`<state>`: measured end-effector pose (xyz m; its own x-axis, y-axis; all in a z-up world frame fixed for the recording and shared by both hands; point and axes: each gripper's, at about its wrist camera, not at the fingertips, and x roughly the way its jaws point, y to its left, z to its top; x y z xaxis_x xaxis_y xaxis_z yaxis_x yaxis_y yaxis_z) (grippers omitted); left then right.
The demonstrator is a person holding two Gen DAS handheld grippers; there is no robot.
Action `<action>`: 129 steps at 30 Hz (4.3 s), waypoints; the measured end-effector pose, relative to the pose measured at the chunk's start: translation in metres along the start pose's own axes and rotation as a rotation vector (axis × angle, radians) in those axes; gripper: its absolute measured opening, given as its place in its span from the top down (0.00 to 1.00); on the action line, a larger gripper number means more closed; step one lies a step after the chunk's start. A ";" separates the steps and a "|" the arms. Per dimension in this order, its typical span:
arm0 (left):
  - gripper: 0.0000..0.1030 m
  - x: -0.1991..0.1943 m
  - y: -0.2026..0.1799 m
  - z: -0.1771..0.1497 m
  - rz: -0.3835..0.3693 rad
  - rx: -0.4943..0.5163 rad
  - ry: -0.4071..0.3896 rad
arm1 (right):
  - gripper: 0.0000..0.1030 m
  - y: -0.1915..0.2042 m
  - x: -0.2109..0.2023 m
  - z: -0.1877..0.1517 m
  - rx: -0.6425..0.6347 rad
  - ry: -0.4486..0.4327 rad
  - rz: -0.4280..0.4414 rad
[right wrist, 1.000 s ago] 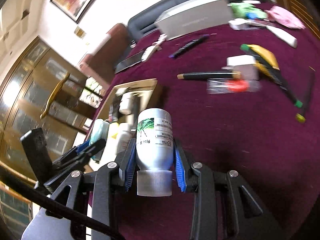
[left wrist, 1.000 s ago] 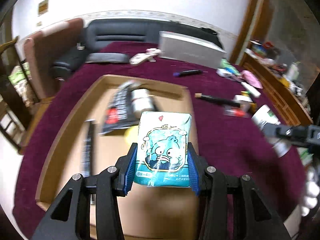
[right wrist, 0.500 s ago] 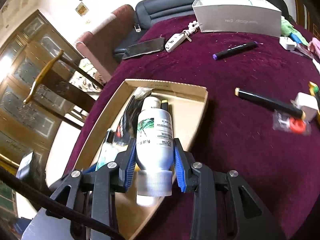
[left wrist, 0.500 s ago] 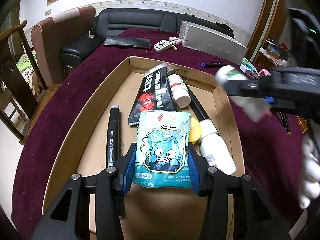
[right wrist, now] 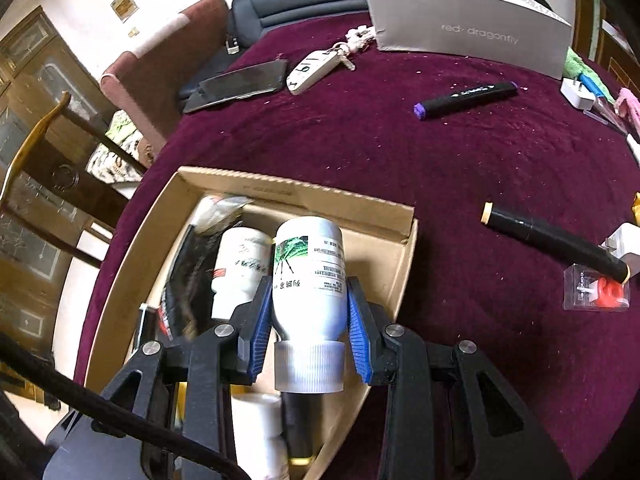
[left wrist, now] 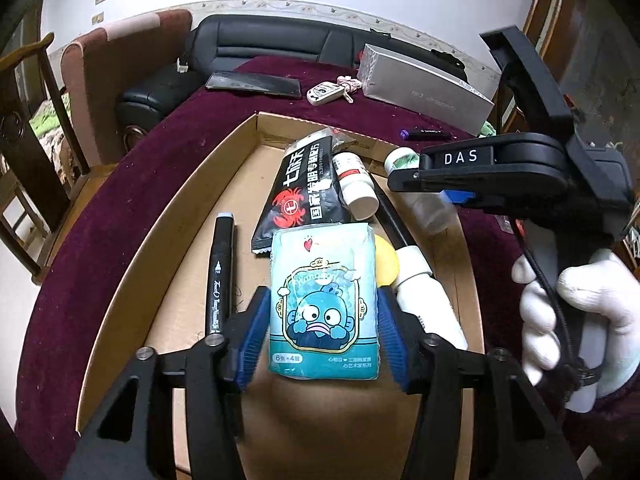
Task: Organize objects
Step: 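Carry both items to the tray and release them there with both tools, then move both open tools back over the items on the table, then grasp a black marker with the left tool and lift it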
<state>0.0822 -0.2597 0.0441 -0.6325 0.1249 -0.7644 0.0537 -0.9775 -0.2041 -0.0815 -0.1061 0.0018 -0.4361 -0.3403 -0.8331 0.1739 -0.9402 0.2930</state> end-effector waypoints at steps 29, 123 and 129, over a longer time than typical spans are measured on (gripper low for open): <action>0.41 -0.076 -0.020 -0.019 0.016 -0.095 -0.089 | 0.52 -0.021 -0.089 -0.061 -0.100 -0.178 -0.053; 0.09 0.153 -0.321 0.112 0.074 0.648 0.178 | 0.36 -0.342 -0.151 -0.030 0.379 -0.417 -0.234; 0.10 0.104 -0.306 0.090 -0.119 0.599 0.321 | 0.36 -0.343 -0.148 -0.029 0.387 -0.409 -0.225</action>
<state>-0.0696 0.0369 0.0822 -0.3428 0.1912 -0.9198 -0.4963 -0.8682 0.0045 -0.0505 0.2671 0.0110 -0.7424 -0.0386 -0.6689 -0.2629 -0.9015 0.3438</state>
